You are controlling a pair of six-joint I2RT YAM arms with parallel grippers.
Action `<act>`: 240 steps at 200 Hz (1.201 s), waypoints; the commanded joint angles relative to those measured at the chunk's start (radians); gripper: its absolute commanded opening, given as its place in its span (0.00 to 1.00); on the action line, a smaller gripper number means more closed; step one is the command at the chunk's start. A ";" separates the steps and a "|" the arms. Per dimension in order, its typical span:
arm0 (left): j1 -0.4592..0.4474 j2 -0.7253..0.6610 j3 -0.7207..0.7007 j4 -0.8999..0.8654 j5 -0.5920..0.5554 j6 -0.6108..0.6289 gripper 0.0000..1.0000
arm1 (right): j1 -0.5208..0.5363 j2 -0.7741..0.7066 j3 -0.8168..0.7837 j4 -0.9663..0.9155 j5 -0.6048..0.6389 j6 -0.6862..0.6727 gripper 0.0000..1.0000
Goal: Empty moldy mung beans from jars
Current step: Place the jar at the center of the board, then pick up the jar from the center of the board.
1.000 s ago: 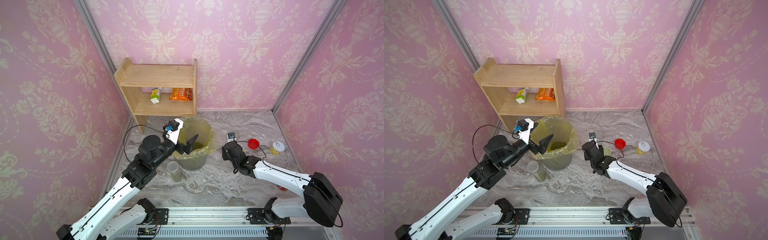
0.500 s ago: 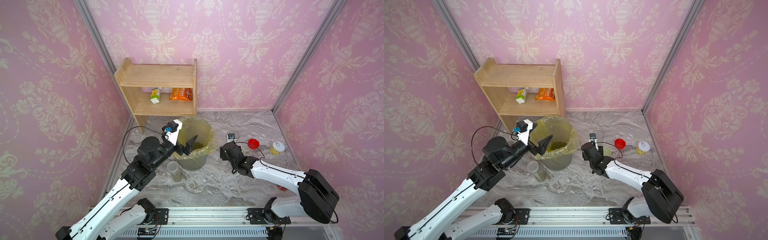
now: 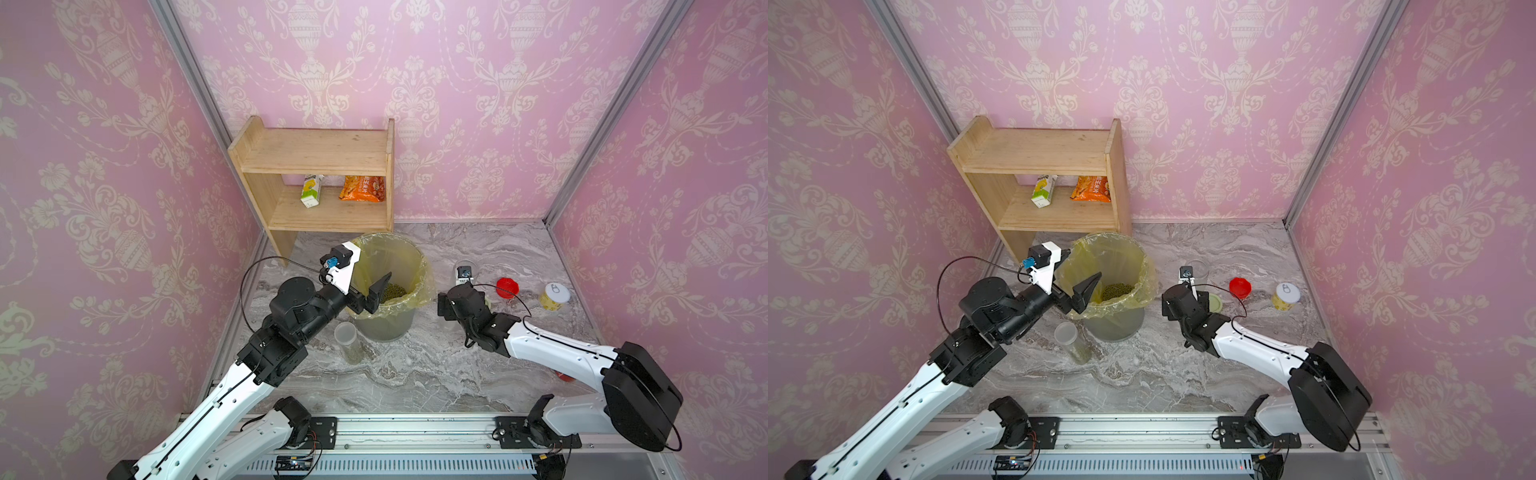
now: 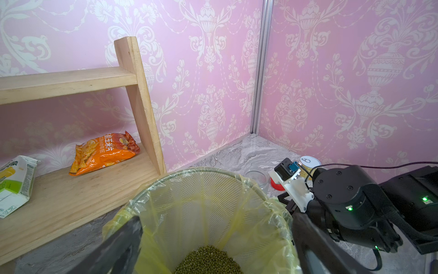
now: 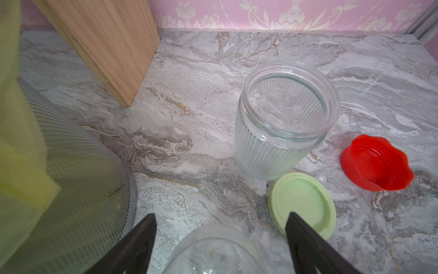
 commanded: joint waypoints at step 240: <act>0.008 -0.410 -0.293 -0.520 -0.048 -0.253 0.82 | 0.005 -0.295 0.166 -0.290 -0.052 -0.074 0.91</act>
